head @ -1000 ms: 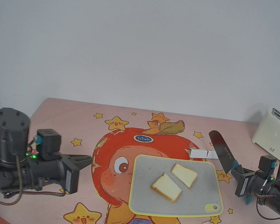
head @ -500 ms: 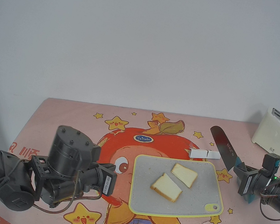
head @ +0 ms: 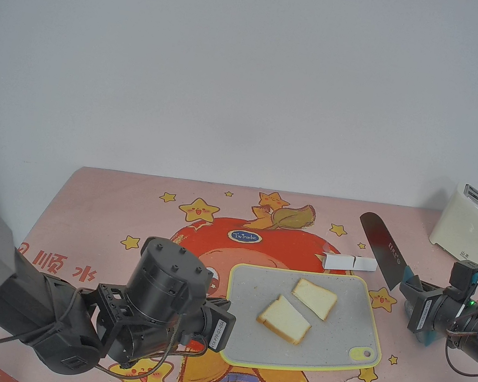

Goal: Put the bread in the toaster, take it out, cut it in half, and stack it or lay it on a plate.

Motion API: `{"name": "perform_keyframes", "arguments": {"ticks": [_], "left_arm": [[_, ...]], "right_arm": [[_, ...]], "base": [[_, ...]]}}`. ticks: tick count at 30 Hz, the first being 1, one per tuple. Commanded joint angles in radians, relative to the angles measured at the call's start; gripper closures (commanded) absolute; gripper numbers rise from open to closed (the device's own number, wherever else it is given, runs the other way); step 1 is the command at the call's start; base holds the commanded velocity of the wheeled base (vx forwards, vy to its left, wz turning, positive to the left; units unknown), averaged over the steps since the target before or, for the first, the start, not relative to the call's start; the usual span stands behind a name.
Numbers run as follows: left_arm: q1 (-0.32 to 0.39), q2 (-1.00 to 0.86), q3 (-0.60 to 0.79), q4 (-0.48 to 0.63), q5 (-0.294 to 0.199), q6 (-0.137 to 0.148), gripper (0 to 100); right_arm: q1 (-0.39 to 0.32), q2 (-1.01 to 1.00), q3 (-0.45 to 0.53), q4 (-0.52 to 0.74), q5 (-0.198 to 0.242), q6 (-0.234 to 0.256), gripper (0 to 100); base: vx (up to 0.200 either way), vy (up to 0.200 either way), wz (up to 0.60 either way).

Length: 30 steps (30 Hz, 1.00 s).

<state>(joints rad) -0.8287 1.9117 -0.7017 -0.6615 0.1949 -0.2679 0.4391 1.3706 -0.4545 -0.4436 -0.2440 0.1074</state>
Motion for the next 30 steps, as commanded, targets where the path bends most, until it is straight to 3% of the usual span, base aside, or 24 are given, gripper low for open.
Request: {"name": "perform_keyframes", "arguments": {"ticks": [1, 30], "left_arm": [[-0.003, 0.030, -0.016, 0.002, -0.006, -0.001, 100], [0.011, 0.052, -0.009, 0.010, -0.005, 0.001, 100]], "right_arm": [[0.001, 0.001, 0.002, 0.000, 0.000, 0.000, 100], [0.007, 0.001, 0.005, 0.000, 0.000, 0.000, 100]], "base": [[0.000, 0.000, 0.00], [0.000, 0.000, 0.00]]}}
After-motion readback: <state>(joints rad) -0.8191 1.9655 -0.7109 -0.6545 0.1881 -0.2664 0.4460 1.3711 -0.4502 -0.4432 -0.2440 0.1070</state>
